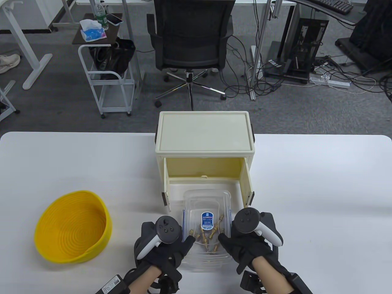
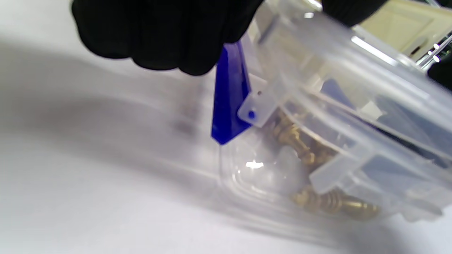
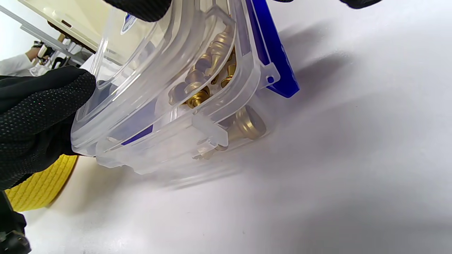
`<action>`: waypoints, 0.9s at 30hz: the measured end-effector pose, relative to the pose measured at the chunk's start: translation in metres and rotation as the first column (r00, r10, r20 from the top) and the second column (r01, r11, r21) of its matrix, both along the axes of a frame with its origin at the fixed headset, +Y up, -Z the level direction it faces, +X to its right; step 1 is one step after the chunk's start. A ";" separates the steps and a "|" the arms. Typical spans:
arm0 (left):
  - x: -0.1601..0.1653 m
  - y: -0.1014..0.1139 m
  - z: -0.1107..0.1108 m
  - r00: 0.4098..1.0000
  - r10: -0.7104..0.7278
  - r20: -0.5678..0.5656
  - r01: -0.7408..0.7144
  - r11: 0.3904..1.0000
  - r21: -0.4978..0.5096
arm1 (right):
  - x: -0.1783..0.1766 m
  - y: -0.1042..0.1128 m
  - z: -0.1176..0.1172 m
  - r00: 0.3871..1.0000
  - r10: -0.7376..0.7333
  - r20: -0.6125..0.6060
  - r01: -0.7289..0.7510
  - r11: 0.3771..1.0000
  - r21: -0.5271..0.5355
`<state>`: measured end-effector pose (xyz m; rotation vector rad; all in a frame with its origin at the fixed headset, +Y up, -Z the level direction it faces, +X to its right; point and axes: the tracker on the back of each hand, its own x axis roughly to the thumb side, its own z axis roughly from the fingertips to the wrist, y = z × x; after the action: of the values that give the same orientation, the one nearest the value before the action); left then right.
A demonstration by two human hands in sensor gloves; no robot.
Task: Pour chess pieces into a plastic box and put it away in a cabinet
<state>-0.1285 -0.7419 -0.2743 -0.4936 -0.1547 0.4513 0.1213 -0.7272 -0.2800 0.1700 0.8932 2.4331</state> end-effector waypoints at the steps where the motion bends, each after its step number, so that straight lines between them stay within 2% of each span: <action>1: 0.001 -0.001 0.001 1.000 -0.006 0.003 0.006 1.000 -0.002 | -0.001 0.000 0.000 1.000 0.014 -0.007 -0.014 1.000 -0.001; 21: 0.010 -0.003 0.005 0.993 -0.111 0.039 0.111 0.994 0.011 | 0.000 -0.009 -0.001 0.997 0.078 -0.009 -0.079 0.996 -0.050; 27: 0.007 0.002 0.005 0.994 -0.104 0.012 0.104 0.994 0.016 | 0.007 -0.006 -0.003 0.999 0.032 0.038 -0.031 0.999 -0.035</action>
<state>-0.1211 -0.7397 -0.2693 -0.4871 -0.1439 0.3447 0.1280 -0.7329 -0.2834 0.0969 0.9259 2.4400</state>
